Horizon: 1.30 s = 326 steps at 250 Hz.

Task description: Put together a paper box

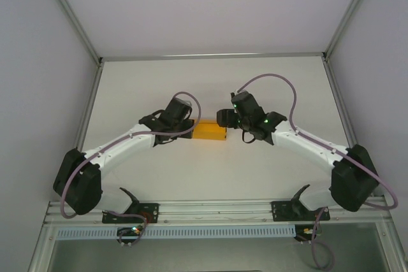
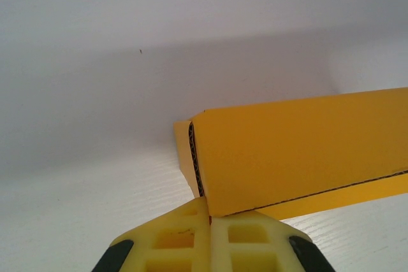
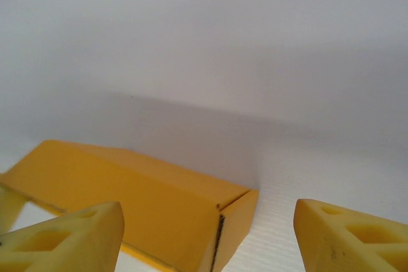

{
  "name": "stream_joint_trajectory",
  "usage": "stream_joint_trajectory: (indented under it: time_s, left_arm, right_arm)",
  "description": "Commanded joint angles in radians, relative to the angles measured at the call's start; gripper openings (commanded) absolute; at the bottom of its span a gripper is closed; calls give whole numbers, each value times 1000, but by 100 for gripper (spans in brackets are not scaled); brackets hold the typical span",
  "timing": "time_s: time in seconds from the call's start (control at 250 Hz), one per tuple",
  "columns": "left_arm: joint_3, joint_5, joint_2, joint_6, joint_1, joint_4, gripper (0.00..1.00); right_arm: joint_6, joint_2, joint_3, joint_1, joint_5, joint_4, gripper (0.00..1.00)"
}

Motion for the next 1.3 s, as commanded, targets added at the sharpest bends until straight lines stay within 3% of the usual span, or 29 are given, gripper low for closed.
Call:
stream_joint_trajectory:
  time_s: [0.0, 0.168, 0.26, 0.483, 0.559, 0.795, 0.915, 1.05, 1.242, 1.298]
  left_arm:
    - [-18, 63, 33, 27, -10, -124, 5]
    - [-14, 65, 16, 52, -11, -102, 7]
    - [2, 75, 4, 74, -11, -103, 14]
    - [41, 138, -59, 119, -9, -83, 42]
    - [56, 158, -77, 120, -6, -82, 59]
    - [38, 218, -109, 42, 80, -39, 100]
    - [-6, 270, -82, 13, 156, 23, 100]
    - [-71, 427, -37, -16, 231, 155, 90]
    - [-187, 479, -12, -30, 261, 274, 83]
    - [-226, 490, -1, -32, 267, 305, 75]
  right_arm:
    - [58, 35, -25, -8, 19, -48, 68]
    - [125, 47, -138, -14, -8, 10, 61]
    - [162, 53, -194, -15, -42, 61, 57]
    - [252, 82, -300, -16, -82, 142, 46]
    - [269, 81, -324, -15, -89, 163, 37]
    - [297, 93, -356, -16, -89, 191, 27]
    - [296, 96, -363, -15, -95, 191, 23]
    - [289, 99, -368, -15, -93, 188, 22]
    - [291, 109, -372, -18, -83, 188, 20]
    - [290, 113, -374, -19, -85, 191, 18]
